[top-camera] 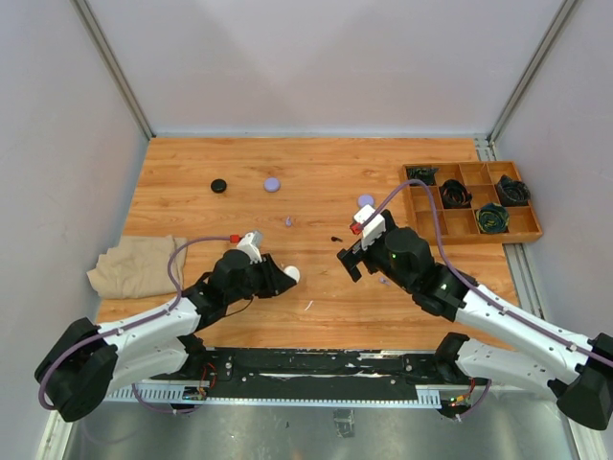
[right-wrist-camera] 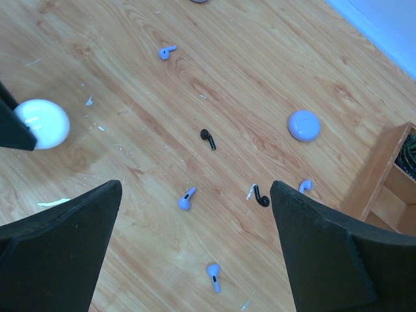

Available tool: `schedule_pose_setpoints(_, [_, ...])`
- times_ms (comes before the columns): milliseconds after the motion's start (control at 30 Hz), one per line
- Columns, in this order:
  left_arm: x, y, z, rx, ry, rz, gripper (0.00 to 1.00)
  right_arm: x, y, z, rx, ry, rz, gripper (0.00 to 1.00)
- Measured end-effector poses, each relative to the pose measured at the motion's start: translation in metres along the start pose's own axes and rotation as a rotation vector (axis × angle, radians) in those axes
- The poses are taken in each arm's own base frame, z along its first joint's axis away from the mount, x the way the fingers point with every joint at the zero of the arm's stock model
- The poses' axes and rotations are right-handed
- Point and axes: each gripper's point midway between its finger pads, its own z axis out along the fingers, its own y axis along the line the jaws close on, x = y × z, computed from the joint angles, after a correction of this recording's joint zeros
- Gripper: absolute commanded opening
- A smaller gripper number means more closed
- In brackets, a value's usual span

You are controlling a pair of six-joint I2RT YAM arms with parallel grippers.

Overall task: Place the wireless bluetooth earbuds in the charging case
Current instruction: Place the charging case at the center of the board.

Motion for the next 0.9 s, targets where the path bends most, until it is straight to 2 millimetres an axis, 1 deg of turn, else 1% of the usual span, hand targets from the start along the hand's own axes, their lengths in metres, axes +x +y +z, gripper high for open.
schedule_pose_setpoints(133, [0.016,0.015,0.001,-0.063,0.058,-0.062,0.01,0.008,-0.004,0.003,0.035,0.001,0.007,0.99])
schedule_pose_setpoints(267, [0.032,0.028,0.003,-0.119,0.121,-0.107,0.05,0.015,-0.007,0.006,0.062,0.002,0.009,0.99])
schedule_pose_setpoints(433, [0.049,0.041,0.005,-0.172,0.186,-0.147,0.15,0.018,-0.009,0.007,0.081,-0.003,0.011,0.99])
schedule_pose_setpoints(533, [0.052,0.040,0.005,-0.172,0.198,-0.165,0.19,0.019,-0.010,0.008,0.087,-0.009,0.013,0.98])
schedule_pose_setpoints(700, [0.052,0.039,0.005,-0.180,0.205,-0.178,0.33,0.022,-0.010,0.009,0.093,-0.008,0.013,0.99])
schedule_pose_setpoints(833, [0.054,0.045,0.003,-0.216,0.212,-0.183,0.43,0.023,-0.010,0.009,0.093,-0.009,0.013,0.99])
schedule_pose_setpoints(900, [0.054,0.046,0.001,-0.229,0.212,-0.191,0.47,0.024,-0.010,0.009,0.093,-0.009,0.013,0.99])
